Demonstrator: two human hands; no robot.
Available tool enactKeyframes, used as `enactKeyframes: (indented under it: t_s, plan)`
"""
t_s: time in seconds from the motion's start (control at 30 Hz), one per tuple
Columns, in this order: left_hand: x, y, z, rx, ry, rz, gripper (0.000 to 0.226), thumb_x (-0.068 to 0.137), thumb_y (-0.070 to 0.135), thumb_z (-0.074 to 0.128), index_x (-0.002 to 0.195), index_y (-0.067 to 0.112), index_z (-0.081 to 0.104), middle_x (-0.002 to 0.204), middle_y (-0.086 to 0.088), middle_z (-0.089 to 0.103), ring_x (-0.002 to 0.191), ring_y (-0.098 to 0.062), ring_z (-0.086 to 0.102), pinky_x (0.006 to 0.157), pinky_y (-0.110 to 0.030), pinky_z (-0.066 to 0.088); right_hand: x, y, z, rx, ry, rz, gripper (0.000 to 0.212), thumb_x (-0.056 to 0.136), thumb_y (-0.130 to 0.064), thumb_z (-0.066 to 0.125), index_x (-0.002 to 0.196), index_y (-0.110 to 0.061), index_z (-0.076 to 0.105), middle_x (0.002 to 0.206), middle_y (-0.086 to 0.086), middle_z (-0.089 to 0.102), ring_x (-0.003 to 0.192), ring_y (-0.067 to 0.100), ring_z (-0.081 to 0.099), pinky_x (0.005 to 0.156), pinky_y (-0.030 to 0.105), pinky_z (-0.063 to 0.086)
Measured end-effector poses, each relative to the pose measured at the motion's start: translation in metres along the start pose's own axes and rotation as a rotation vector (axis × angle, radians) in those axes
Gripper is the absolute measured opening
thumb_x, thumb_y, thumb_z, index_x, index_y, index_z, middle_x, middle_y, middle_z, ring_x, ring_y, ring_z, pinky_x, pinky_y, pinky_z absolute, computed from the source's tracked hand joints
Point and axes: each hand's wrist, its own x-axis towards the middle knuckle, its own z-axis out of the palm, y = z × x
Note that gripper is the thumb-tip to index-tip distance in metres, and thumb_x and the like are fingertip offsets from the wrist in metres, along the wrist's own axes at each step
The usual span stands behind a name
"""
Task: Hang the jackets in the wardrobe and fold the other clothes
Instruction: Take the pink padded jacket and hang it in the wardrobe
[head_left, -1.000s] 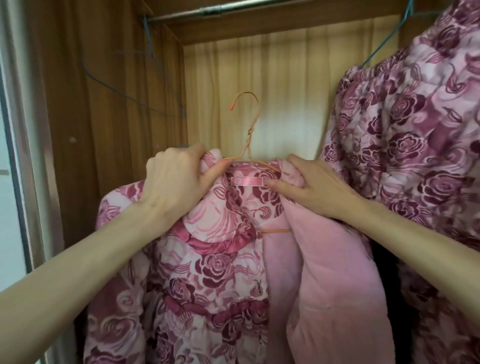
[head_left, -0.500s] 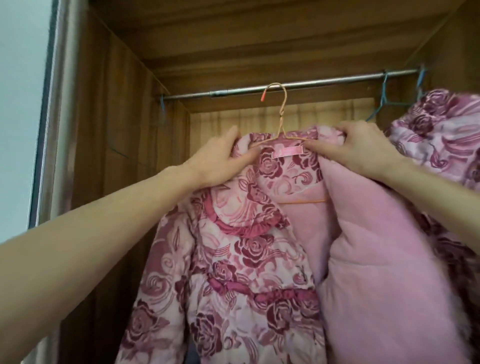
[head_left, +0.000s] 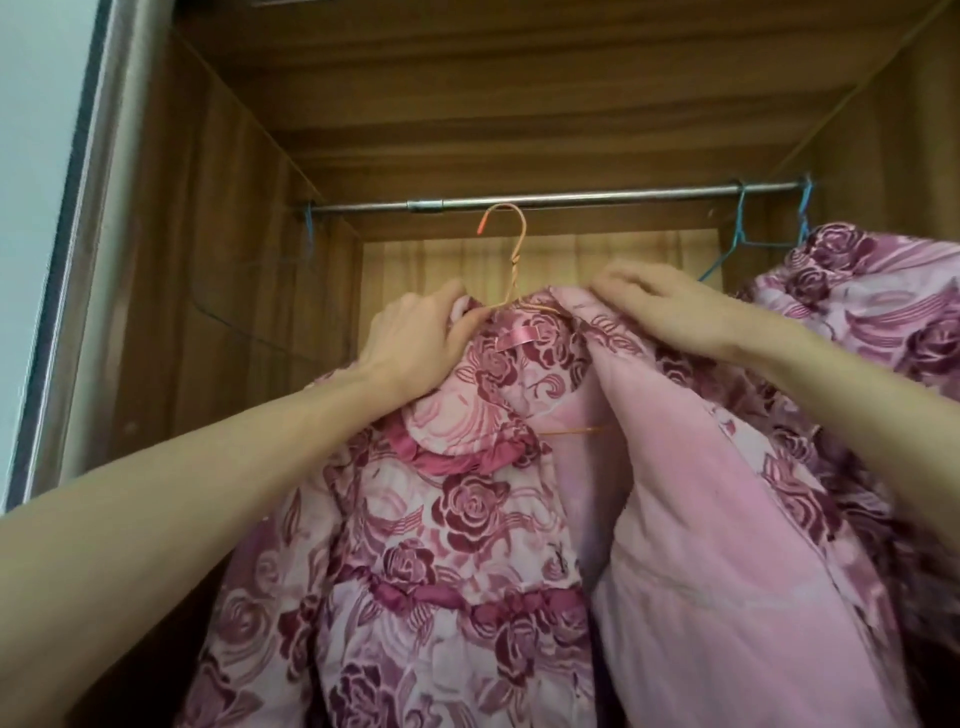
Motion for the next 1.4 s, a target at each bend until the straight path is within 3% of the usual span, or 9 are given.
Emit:
enactKeyframes:
  t_s: [0.13,0.23,0.3,0.5,0.67,0.83,1.0,1.13,1.4]
  plan:
    - [-0.007,-0.011,0.002,-0.008,0.034,-0.071,0.035,0.106,0.053,0.048,0.092,0.021,0.048,0.077,-0.009,0.064,0.076,-0.04,0.063,0.063,-0.039,0.041,-0.018,0.023,0.002,-0.146,-0.188,0.15,0.084,0.077,-0.093,0.049,0.141,-0.039,0.056,0.142,-0.017,0.057,0.132,0.01,0.053,0.118,0.033,0.036]
    - [-0.01,-0.011,0.006,-0.004,0.008,-0.086,0.037,0.106,0.054,0.048,0.094,0.019,0.051,0.077,-0.005,0.062,0.075,-0.037,0.062,0.063,-0.036,0.038,-0.017,0.022,0.019,-0.329,0.024,0.042,0.074,0.07,-0.095,0.052,0.099,-0.029,0.067,0.095,-0.009,0.071,0.093,0.023,0.068,0.085,0.039,0.055]
    - [-0.005,-0.012,0.004,-0.006,0.026,-0.098,0.037,0.106,0.054,0.048,0.094,0.019,0.05,0.078,-0.006,0.061,0.079,-0.04,0.064,0.064,-0.038,0.039,-0.014,0.009,0.021,-0.497,0.203,-0.02,0.073,0.073,-0.094,0.05,0.088,-0.024,0.062,0.08,0.001,0.064,0.08,0.034,0.064,0.067,0.039,0.047]
    - [0.054,-0.018,-0.021,-0.052,0.166,-0.033,0.042,0.106,0.059,0.045,0.098,0.018,0.048,0.077,0.001,0.059,0.072,-0.028,0.06,0.062,-0.038,0.038,0.025,-0.013,-0.021,-0.624,0.471,-0.164,0.065,0.086,-0.086,0.045,0.094,-0.023,0.055,0.1,0.017,0.071,0.096,0.045,0.066,0.069,0.042,0.038]
    - [0.068,-0.029,-0.013,-0.077,0.143,0.038,0.037,0.104,0.058,0.049,0.101,0.021,0.051,0.077,0.003,0.061,0.068,-0.02,0.06,0.06,-0.037,0.04,0.033,-0.008,-0.034,-0.44,0.375,-0.084,0.063,0.083,-0.083,0.058,0.082,-0.02,0.065,0.076,-0.005,0.064,0.09,0.033,0.066,0.073,0.041,0.049]
    - [0.072,-0.022,0.006,-0.11,0.092,0.006,0.039,0.103,0.06,0.05,0.097,0.021,0.051,0.082,-0.003,0.066,0.074,-0.027,0.063,0.065,-0.043,0.049,0.03,0.017,-0.029,-0.672,0.479,-0.143,0.066,0.087,-0.083,0.051,0.093,-0.02,0.067,0.089,0.009,0.071,0.092,0.039,0.067,0.068,0.04,0.042]
    - [0.064,-0.012,0.023,-0.087,0.117,0.028,0.039,0.102,0.058,0.053,0.095,0.02,0.05,0.08,-0.004,0.065,0.075,-0.032,0.063,0.063,-0.042,0.048,0.021,0.043,-0.047,-0.368,0.148,-0.056,0.058,0.091,-0.076,0.052,0.113,-0.028,0.077,0.106,0.0,0.077,0.111,0.023,0.069,0.089,0.03,0.047]
    - [0.044,-0.011,0.037,-0.13,0.149,0.04,0.041,0.102,0.055,0.056,0.097,0.015,0.053,0.078,-0.006,0.067,0.076,-0.039,0.065,0.059,-0.04,0.042,0.012,0.045,-0.024,-0.411,0.131,-0.087,0.042,0.091,-0.078,0.047,0.09,-0.038,0.058,0.093,-0.01,0.066,0.096,0.023,0.065,0.081,0.035,0.046]
    - [0.02,-0.013,0.042,-0.244,-0.01,0.056,0.026,0.105,0.047,0.056,0.098,0.023,0.051,0.078,0.008,0.061,0.067,-0.009,0.056,0.054,-0.019,0.034,0.004,0.041,-0.01,-0.323,0.173,-0.075,0.042,0.083,-0.066,0.07,0.087,-0.025,0.073,0.084,0.0,0.075,0.083,0.022,0.071,0.076,0.037,0.051]
